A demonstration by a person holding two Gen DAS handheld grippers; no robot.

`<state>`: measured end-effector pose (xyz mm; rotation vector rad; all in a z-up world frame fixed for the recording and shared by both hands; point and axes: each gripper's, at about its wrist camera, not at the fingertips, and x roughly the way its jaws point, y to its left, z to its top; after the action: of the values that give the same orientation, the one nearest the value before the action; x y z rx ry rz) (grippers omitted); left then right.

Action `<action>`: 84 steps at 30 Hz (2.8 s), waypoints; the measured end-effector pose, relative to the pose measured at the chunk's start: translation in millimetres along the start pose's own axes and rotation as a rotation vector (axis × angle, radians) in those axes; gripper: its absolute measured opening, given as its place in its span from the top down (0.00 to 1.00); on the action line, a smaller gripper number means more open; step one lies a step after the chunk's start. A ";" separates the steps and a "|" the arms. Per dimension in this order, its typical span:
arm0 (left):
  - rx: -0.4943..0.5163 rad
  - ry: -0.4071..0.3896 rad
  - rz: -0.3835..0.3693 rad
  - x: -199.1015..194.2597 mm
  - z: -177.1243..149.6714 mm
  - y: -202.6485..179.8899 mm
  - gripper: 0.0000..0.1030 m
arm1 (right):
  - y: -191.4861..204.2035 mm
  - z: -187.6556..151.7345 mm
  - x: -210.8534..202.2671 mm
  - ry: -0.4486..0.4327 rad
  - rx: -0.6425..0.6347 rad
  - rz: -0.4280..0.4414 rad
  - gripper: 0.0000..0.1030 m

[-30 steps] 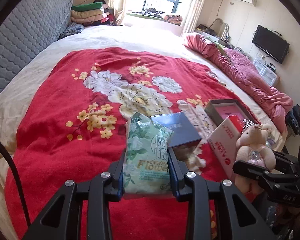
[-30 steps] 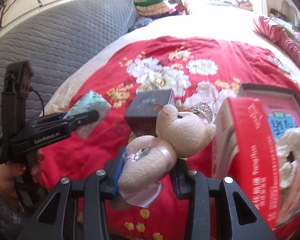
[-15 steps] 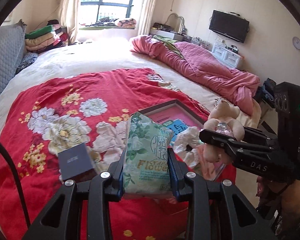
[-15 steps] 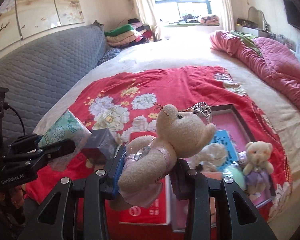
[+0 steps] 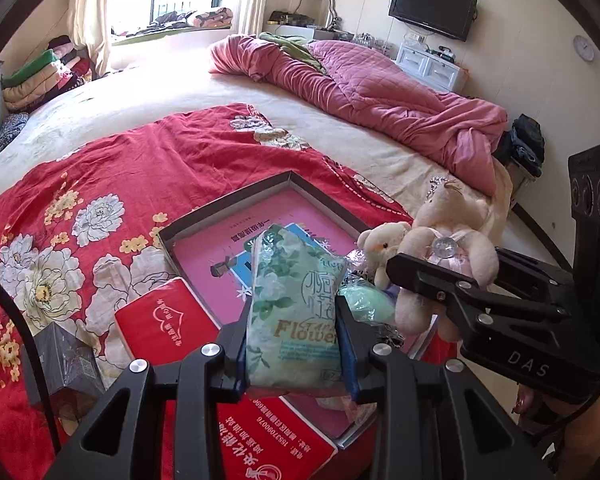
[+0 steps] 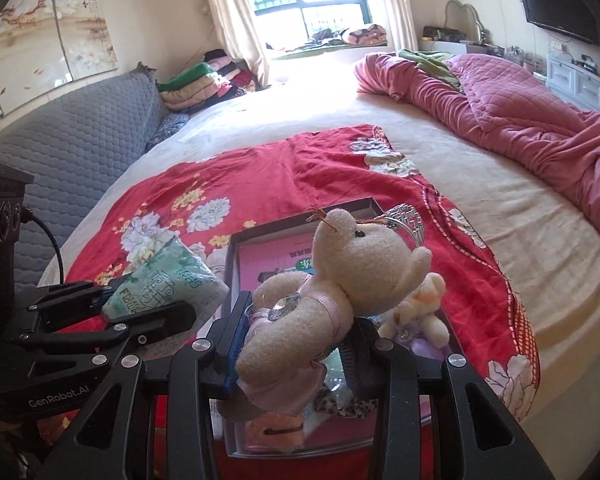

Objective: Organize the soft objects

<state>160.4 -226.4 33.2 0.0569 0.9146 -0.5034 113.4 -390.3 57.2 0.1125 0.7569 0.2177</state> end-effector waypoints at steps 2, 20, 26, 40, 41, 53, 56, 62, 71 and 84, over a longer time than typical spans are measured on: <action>0.008 0.018 0.006 10.8 0.7 -2.9 0.66 | -6.9 -4.0 6.9 0.010 0.004 0.001 0.61; 0.009 0.121 0.024 62.5 0.7 -2.1 0.65 | -26.1 -22.9 60.7 0.107 -0.038 -0.002 0.56; 0.009 0.131 0.026 67.4 3.3 -0.6 0.64 | -21.3 -20.6 50.5 0.076 -0.089 -0.042 0.41; 0.055 0.141 0.019 65.1 2.3 -14.3 0.47 | -42.8 -16.2 8.4 0.015 -0.022 -0.112 0.30; 0.053 0.137 0.017 63.4 2.1 -14.1 0.44 | -43.7 -16.2 4.2 0.008 -0.018 -0.117 0.29; 0.040 0.079 0.023 34.2 -3.6 -9.0 0.34 | -27.2 -24.1 -26.2 -0.024 -0.047 -0.180 0.25; 0.036 0.061 0.022 23.3 -6.6 -9.1 0.33 | -23.4 -24.6 -35.4 -0.039 -0.038 -0.178 0.25; 0.020 0.032 0.022 0.8 -14.0 -3.9 0.30 | -7.1 -26.2 -52.2 -0.050 -0.056 -0.195 0.25; -0.019 -0.038 0.056 -47.9 -23.8 2.3 0.18 | 30.4 -37.7 -74.4 -0.056 -0.076 -0.242 0.24; -0.040 -0.032 0.113 -87.3 -61.8 4.3 0.18 | 66.2 -74.8 -101.3 -0.107 0.043 -0.379 0.23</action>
<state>72.5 -172.4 61.6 0.0640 0.8841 -0.3797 -20.1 -348.1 82.7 0.0193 0.6629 -0.1639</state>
